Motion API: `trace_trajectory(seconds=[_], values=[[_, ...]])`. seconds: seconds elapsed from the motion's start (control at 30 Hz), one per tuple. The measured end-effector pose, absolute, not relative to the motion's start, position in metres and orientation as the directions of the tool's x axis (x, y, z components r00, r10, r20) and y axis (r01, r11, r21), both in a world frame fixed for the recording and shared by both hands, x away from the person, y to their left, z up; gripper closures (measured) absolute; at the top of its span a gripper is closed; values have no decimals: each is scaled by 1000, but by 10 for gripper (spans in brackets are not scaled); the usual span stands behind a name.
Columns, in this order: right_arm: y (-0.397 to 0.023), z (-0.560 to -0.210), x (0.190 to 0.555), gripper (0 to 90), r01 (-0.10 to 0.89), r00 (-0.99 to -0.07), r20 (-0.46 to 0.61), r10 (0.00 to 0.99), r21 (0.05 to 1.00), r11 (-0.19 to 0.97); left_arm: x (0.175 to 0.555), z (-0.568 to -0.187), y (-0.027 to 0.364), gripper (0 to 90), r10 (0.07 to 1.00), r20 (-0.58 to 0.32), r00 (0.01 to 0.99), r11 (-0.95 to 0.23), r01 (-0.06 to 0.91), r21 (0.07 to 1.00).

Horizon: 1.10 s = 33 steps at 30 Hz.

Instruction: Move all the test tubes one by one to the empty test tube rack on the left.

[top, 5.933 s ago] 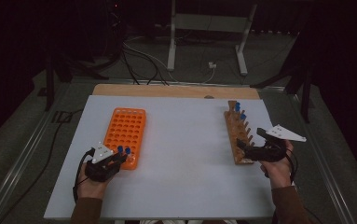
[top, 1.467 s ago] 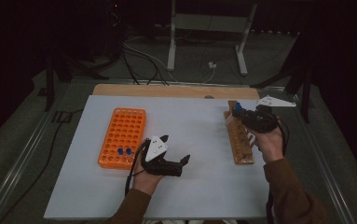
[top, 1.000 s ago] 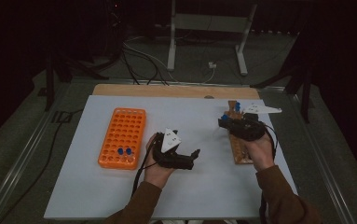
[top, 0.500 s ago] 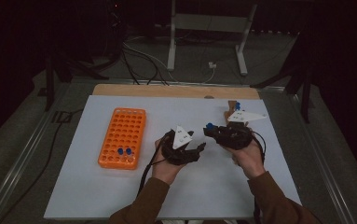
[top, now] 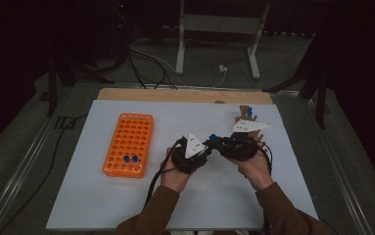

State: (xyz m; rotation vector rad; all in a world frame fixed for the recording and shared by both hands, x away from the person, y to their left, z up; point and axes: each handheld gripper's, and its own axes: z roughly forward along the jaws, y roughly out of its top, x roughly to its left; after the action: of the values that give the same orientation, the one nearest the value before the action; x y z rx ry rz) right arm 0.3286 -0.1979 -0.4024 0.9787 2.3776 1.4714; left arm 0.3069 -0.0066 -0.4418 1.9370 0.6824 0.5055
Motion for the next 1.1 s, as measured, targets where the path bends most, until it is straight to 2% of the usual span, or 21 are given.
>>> trace_trajectory(seconds=[0.13, 0.47, 0.63, 0.83, 1.1], values=[[-199, -403, 329, 755, 436, -771, 185, 610, 851, 293, 307, -442, -6, 781, 650, 55, 758, -361, 244, 900], [-218, -402, 330, 348, 425, -741, 200, 641, 879, 218, 312, -442, 4, 782, 679, 30, 733, -342, 280, 897], [-227, -406, 330, 161, 430, -710, 175, 682, 875, 223, 314, -440, 10, 782, 688, 13, 725, -322, 290, 901], [-232, -415, 328, 67, 414, -664, 83, 743, 869, 273, 313, -437, 19, 782, 700, 15, 714, -319, 294, 901], [-243, -420, 326, 3, 411, -633, 59, 772, 871, 270, 309, -431, 37, 781, 718, 5, 696, -302, 305, 903]])
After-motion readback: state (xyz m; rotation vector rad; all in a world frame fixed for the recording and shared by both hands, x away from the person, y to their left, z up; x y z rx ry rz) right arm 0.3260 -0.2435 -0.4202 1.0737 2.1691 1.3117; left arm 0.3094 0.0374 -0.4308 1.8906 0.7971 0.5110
